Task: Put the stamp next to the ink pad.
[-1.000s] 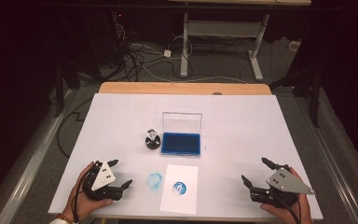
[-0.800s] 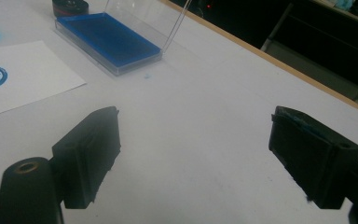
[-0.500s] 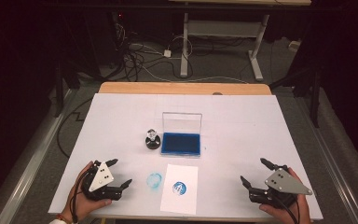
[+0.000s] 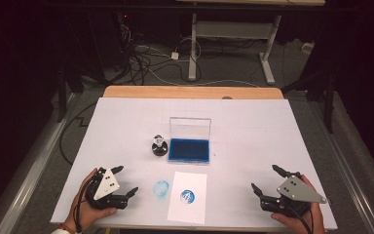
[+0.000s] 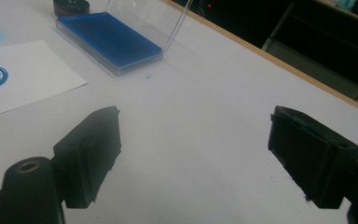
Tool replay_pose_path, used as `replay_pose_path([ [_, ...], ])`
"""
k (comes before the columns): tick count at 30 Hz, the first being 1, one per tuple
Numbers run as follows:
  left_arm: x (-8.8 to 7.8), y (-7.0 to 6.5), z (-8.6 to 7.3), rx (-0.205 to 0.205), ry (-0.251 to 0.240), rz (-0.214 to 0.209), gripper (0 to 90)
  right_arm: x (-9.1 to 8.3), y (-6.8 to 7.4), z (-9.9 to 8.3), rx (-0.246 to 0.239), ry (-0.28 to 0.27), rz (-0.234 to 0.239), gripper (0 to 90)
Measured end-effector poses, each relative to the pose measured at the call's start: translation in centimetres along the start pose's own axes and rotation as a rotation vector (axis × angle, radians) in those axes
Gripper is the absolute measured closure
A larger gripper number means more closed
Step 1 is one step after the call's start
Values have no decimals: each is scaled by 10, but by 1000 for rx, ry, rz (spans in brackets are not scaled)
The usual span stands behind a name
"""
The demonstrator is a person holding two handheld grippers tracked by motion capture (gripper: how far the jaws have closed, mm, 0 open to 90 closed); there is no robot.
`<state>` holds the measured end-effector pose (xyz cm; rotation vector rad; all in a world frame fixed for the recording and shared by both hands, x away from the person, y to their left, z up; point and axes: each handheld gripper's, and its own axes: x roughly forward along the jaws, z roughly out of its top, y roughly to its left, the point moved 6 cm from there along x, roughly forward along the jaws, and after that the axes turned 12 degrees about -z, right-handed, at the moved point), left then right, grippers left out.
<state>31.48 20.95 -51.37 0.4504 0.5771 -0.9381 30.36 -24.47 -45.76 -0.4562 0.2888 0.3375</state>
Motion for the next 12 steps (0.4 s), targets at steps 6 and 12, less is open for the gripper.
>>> replay_pose_path([
  [6,0,0,0,-1,4,-1,161,1,0,0,3,2,2,172],
  [12,2,1,1,-5,12,-4,161,2,0,0,4,4,8,173],
])
